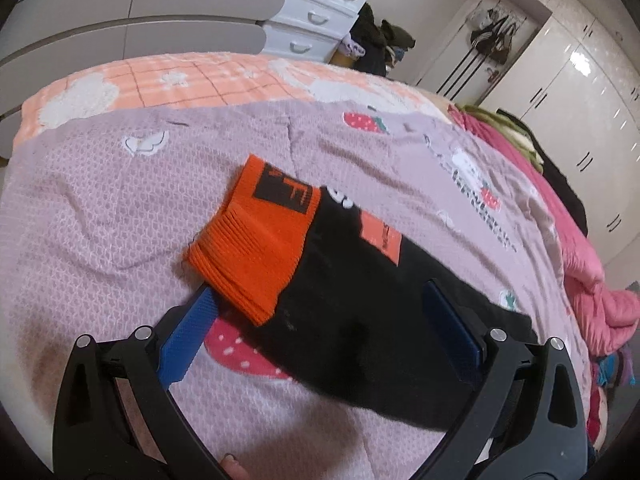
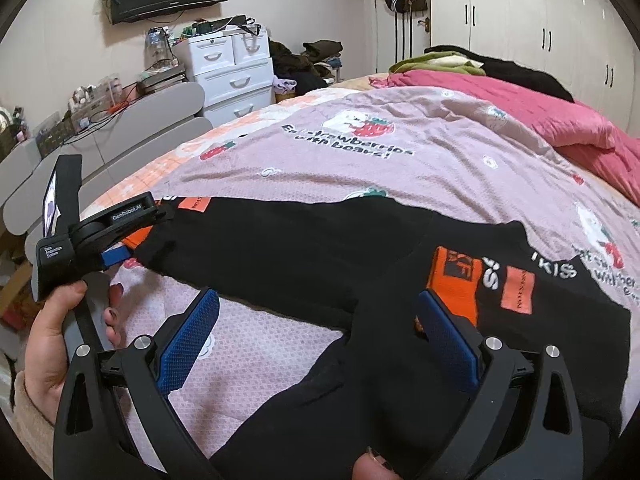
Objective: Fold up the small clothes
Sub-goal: 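Grasp the other orange cuff with the left gripper and lift it, then carry the cuff across the shirt body toward the right gripper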
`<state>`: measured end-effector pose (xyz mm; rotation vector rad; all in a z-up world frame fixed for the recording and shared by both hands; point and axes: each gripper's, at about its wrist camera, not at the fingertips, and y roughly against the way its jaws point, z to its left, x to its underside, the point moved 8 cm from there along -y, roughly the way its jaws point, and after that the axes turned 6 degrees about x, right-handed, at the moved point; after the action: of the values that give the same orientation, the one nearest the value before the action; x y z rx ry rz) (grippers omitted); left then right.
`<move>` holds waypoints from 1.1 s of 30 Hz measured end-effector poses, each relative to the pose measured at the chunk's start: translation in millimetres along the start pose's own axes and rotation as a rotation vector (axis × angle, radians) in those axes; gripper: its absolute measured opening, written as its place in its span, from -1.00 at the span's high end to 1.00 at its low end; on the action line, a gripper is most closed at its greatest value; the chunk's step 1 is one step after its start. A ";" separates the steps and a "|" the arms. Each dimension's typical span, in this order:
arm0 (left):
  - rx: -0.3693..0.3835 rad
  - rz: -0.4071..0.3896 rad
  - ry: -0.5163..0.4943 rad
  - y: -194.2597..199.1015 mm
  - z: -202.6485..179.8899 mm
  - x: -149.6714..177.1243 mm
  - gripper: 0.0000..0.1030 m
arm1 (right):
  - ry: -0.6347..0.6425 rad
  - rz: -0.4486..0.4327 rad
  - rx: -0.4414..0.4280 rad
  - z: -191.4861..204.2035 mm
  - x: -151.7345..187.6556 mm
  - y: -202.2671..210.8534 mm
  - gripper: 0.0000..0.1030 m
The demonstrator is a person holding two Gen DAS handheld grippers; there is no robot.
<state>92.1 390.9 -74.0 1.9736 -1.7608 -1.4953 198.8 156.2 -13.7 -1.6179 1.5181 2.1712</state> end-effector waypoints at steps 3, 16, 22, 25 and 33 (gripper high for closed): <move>0.016 -0.022 0.015 1.3 2.0 -5.4 -0.35 | -0.008 -0.003 0.001 -3.6 -1.9 2.3 -0.91; 0.096 -0.036 0.029 0.0 -2.6 -11.7 0.81 | 0.007 -0.011 0.050 -13.7 0.2 13.9 -0.91; 0.192 -0.075 0.018 20.7 -23.3 -20.3 0.83 | -0.016 -0.018 0.082 -32.9 1.7 23.9 -0.91; 0.229 -0.098 0.019 30.4 -35.5 -21.8 0.84 | -0.029 -0.023 0.099 -45.9 3.1 31.3 -0.91; 0.364 -0.106 -0.041 47.9 -88.3 -15.9 0.88 | -0.060 -0.032 0.147 -79.7 17.4 52.2 -0.91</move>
<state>122.6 343.7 10.8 2.2462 -2.1028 -1.3262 219.6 64.5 9.7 -1.5076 1.5819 2.0197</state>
